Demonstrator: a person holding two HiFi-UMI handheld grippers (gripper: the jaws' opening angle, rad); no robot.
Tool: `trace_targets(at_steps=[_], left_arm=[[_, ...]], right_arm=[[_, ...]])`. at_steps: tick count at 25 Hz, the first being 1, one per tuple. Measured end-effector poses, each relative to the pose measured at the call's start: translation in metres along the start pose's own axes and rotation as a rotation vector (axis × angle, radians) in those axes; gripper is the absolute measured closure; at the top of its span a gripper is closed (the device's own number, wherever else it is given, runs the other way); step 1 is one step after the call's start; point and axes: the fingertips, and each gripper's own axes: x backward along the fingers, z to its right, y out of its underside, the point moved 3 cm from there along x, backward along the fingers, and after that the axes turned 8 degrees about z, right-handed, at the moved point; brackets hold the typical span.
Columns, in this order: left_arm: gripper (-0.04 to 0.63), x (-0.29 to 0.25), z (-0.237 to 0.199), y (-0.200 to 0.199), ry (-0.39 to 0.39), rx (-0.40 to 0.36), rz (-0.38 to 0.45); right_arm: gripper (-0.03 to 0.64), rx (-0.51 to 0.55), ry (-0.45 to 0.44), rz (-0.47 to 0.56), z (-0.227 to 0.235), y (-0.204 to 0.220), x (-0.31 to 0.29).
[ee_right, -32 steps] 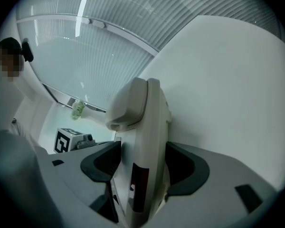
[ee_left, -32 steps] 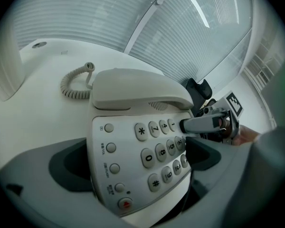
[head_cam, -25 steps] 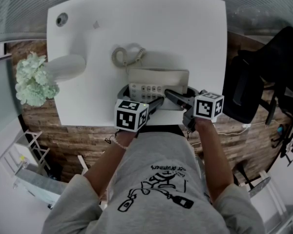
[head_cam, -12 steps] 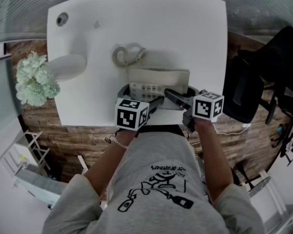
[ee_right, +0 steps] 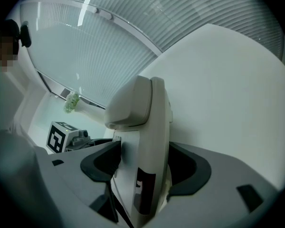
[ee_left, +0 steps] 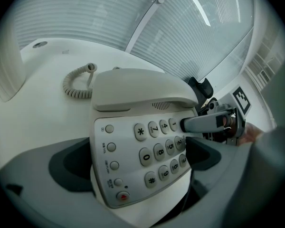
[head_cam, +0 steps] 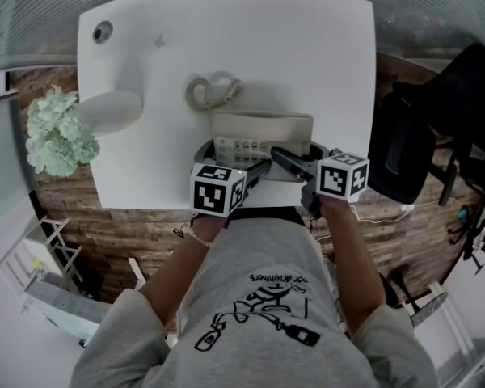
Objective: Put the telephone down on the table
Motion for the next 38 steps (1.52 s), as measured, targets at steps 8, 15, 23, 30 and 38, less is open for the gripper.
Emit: trace_targets(at_steps=[8,15,23,30,38], left_arm=[[0.011,-0.0003,0.0003,0.0001,-0.003,0.002,0.001],[0.012,-0.0007,0.0000,-0.0005,-0.010,0.007,0.005],[0.012,-0.0002,-0.0009,-0.0006,-0.012,0.008,0.004],[0.012,0.0005,-0.0017,-0.0013,-0.013,0.023,0.003],[0.012,0.0017,-0.0014,-0.0029,-0.019,-0.001,0.010]], right_arm=[[0.295,0.018,0.037,0.003,-0.0003,0.0014,-0.0014],[0.290,0.037,0.074,-0.006,0.0018,0.0004,-0.0017],[0.288,0.057,0.090,-0.009,0.0011,-0.0004,-0.0019],[0.288,0.073,0.103,-0.010,0.0010,-0.0008,-0.0017],[0.290,0.092,0.129,-0.014,0.0029,-0.0011,-0.0021]])
